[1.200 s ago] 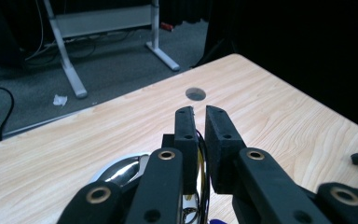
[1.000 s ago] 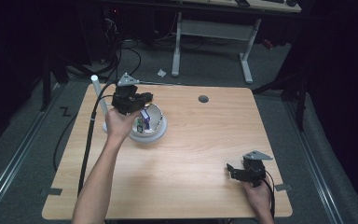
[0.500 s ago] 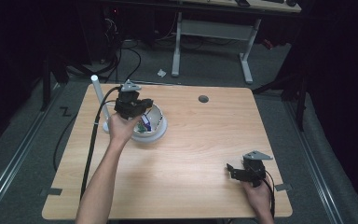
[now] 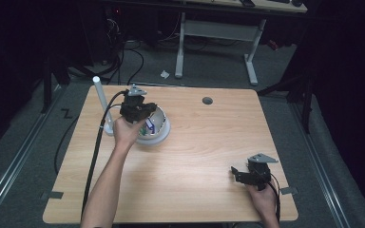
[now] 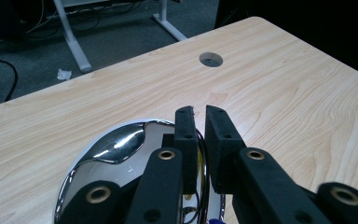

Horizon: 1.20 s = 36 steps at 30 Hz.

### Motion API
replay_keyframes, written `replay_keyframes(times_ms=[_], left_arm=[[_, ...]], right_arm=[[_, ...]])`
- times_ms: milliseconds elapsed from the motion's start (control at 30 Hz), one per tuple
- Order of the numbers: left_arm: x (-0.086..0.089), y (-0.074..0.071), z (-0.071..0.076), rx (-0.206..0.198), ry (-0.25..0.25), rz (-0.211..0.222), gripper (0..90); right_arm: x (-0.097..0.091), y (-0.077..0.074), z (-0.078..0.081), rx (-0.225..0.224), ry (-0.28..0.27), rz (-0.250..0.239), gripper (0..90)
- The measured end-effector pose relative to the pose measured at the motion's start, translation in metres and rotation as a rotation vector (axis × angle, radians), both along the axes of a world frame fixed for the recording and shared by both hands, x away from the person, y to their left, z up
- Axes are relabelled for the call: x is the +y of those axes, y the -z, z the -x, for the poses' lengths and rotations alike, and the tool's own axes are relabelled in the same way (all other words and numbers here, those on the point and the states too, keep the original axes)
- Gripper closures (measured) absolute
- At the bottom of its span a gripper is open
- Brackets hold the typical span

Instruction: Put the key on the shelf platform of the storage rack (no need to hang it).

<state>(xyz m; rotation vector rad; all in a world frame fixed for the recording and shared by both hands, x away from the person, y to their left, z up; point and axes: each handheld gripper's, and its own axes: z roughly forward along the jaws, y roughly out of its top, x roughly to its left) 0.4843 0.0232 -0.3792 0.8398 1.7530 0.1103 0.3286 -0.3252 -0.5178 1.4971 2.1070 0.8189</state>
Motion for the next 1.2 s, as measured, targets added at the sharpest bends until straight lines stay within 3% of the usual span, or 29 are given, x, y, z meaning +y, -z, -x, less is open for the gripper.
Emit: replay_keyframes(times_ms=[700, 867, 1200], left_arm=[[0.004, 0.040, -0.013, 0.010, -0.095, -0.058, 83.6], [-0.002, 0.045, -0.014, -0.003, -0.085, -0.074, 83.3], [-0.011, 0.052, -0.013, 0.037, -0.068, -0.075, 80.4]], right_arm=[[0.000, 0.000, 0.000, -0.001, 0.000, 0.000, 19.3], [0.000, 0.000, 0.000, -0.001, 0.000, 0.000, 19.3], [0.000, 0.000, 0.000, -0.001, 0.000, 0.000, 19.3]])
